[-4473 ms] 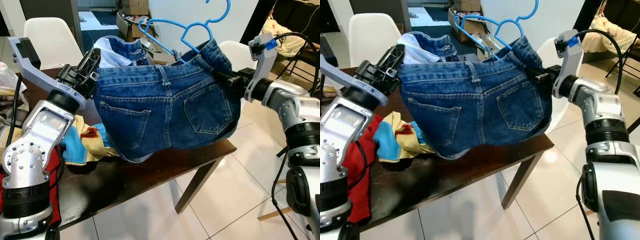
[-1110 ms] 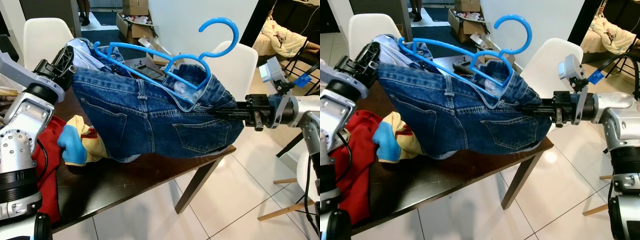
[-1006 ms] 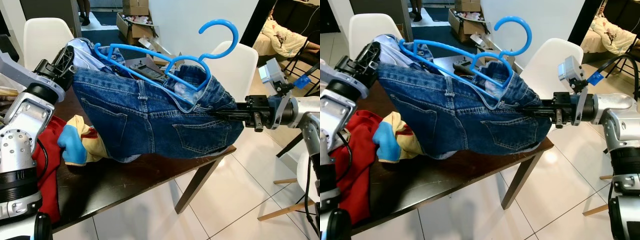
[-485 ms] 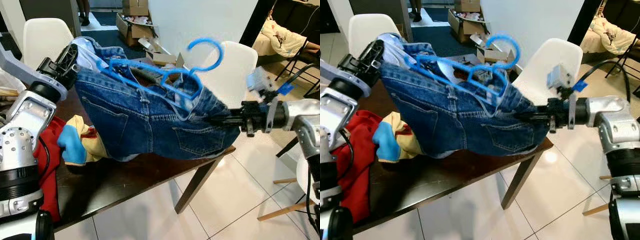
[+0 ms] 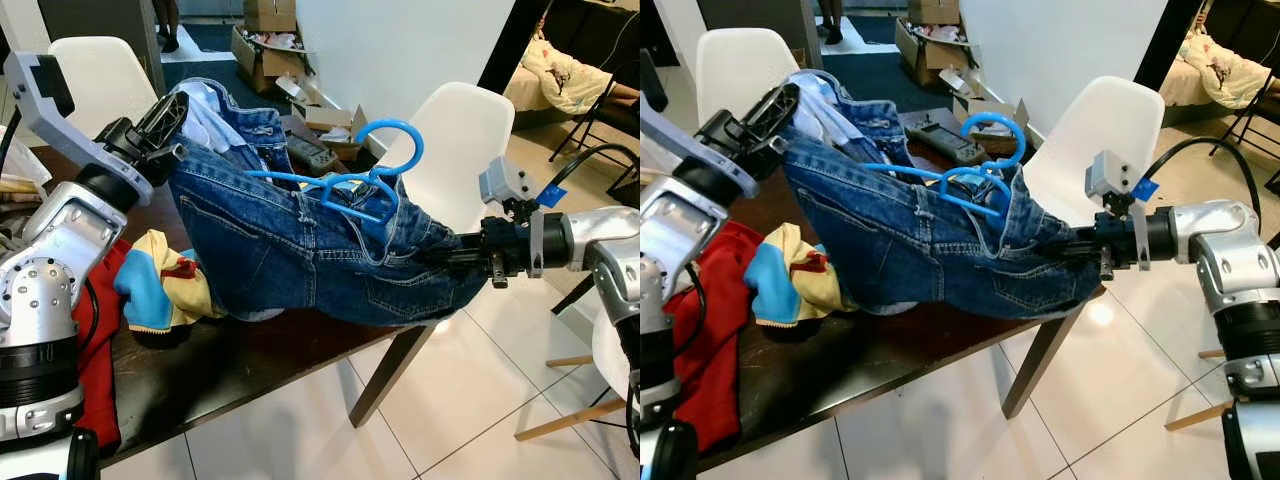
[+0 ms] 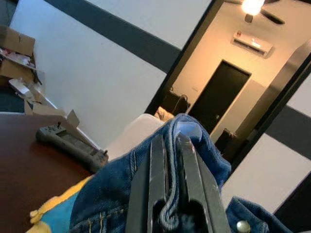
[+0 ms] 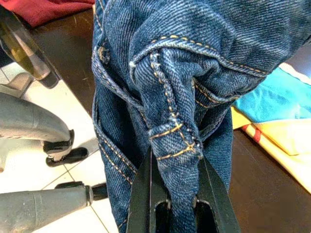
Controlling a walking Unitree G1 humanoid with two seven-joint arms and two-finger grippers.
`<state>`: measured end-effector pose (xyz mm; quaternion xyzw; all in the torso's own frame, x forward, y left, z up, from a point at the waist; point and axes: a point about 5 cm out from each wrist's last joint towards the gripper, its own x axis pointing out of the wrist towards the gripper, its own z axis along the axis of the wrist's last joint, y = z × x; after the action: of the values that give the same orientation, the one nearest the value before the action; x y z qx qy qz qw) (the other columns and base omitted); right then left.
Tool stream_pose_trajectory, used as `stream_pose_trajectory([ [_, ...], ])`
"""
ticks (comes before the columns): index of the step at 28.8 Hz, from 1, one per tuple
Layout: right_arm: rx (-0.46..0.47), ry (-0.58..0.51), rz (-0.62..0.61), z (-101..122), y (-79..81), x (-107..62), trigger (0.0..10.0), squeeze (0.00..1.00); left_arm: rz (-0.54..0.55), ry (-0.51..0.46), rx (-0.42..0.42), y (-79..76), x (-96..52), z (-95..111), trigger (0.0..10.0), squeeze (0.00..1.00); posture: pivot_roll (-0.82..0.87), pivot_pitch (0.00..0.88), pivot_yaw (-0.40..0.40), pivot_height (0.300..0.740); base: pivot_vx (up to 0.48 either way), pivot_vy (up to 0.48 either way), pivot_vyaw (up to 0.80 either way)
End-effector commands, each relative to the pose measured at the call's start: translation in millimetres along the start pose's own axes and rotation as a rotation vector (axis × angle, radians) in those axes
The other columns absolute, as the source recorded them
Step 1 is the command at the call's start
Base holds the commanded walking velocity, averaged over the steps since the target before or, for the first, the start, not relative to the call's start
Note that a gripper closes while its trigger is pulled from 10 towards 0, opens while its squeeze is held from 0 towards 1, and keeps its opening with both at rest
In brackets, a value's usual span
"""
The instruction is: Hang hanger
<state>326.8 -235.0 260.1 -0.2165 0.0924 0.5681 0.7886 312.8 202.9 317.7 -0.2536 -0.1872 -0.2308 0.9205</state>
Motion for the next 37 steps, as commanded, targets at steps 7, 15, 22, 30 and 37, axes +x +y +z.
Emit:
stream_pose_trajectory([
  [7,0.019,-0.027,0.023,-1,3.9,2.7,0.0,0.00,-0.078,0.127,0.107,-17.8,-0.7,-21,10.0,0.00,0.12,0.076,-0.104,0.740,0.000,0.000,0.00],
  [15,0.044,-0.137,-0.005,5,4.2,31.0,0.0,0.00,-0.303,0.252,0.185,-80.9,8.5,-63,10.0,0.00,0.12,0.073,-0.104,0.740,0.000,0.000,0.00],
  [22,0.049,-0.166,-0.014,8,4.1,36.9,0.0,0.00,-0.337,0.280,0.230,-89.5,7.9,-70,10.0,0.00,0.12,0.073,-0.103,0.740,0.000,0.000,0.00],
  [30,0.054,-0.195,-0.032,11,2.9,40.2,0.0,0.00,-0.431,0.372,0.337,-98.3,-3.9,-77,10.0,1.00,0.12,0.073,-0.105,0.740,0.000,0.000,0.00],
  [37,0.064,-0.213,-0.057,12,-0.1,39.1,0.0,0.00,-0.501,0.474,0.472,-87.5,-26.6,-57,10.0,1.00,0.13,0.073,-0.106,0.740,0.000,0.000,0.00],
])
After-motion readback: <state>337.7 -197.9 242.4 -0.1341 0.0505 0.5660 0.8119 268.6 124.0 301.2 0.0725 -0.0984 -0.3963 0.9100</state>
